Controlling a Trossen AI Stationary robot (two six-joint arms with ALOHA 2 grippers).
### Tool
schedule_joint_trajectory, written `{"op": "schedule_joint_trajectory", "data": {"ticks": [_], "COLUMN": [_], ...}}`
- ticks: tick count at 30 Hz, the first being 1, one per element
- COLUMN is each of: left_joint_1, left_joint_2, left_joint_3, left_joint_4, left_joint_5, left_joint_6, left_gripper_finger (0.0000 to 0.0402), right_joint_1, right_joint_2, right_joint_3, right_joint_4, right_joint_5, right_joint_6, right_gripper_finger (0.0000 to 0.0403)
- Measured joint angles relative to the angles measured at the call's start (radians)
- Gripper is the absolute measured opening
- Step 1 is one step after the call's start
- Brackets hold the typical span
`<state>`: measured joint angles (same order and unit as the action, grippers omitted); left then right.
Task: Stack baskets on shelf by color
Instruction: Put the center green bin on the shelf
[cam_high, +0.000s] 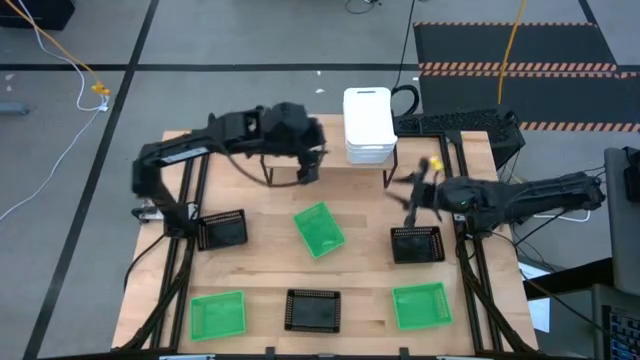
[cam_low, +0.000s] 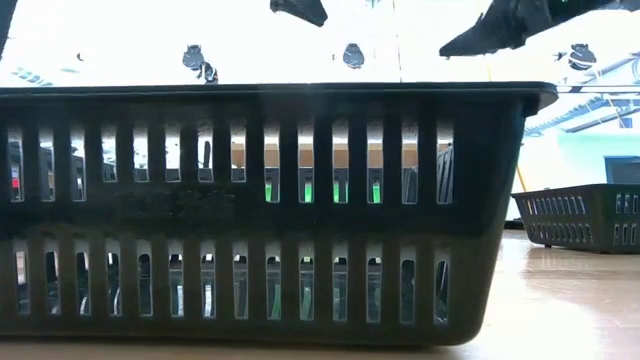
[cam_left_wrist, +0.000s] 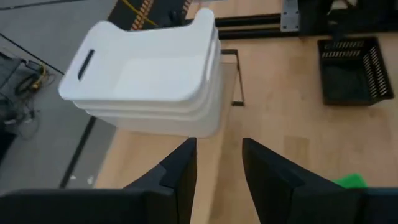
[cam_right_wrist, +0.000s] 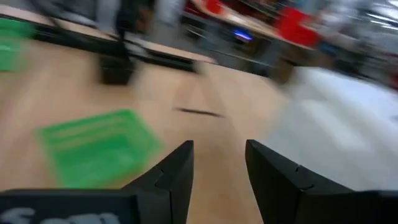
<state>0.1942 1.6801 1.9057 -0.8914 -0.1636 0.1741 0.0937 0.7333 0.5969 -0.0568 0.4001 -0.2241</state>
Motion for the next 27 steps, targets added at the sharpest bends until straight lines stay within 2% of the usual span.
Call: {"op": "schedule_joint_trajectory", "data": {"ticks": [3, 6, 9, 13, 17, 21, 27], "left_joint_1": [-0.013, -0.036, -0.076, -0.128, -0.19, -0.242, -0.275], "left_joint_2": [-0.124, -0.241, -0.336, -0.432, -0.511, -0.58, -0.638], "left_joint_3": [-0.264, -0.559, -0.804, -1.03, -1.166, -1.243, -1.314], "left_joint_4": [0.173, 0.356, 0.52, 0.64, 0.703, 0.719, 0.795], "left_joint_5": [-0.004, -0.015, -0.084, -0.218, -0.288, -0.368, -0.432], "left_joint_6": [-0.054, -0.121, -0.185, -0.276, -0.344, -0.36, -0.367], "left_gripper_finger": [0.0131, 0.0131, 0.0131, 0.0131, 0.0131, 0.0131, 0.0131], "right_joint_1": [0.0, 0.0, 0.0, 0.001, 0.005, 0.024, 0.073], "right_joint_2": [0.065, 0.157, 0.276, 0.47, 0.673, 0.826, 0.925], "right_joint_3": [-0.113, -0.131, -0.092, 0.042, 0.182, 0.293, 0.365], "right_joint_4": [0.217, 0.327, 0.317, 0.261, 0.178, 0.093, 0.059], "right_joint_5": [-0.133, -0.176, -0.291, -0.405, -0.463, -0.505, -0.48], "right_joint_6": [0.002, 0.04, 0.095, 0.124, 0.109, 0.092, 0.053], "right_gripper_finger": [0.0141, 0.0141, 0.0141, 0.0141, 0.0142, 0.0142, 0.0171]}}
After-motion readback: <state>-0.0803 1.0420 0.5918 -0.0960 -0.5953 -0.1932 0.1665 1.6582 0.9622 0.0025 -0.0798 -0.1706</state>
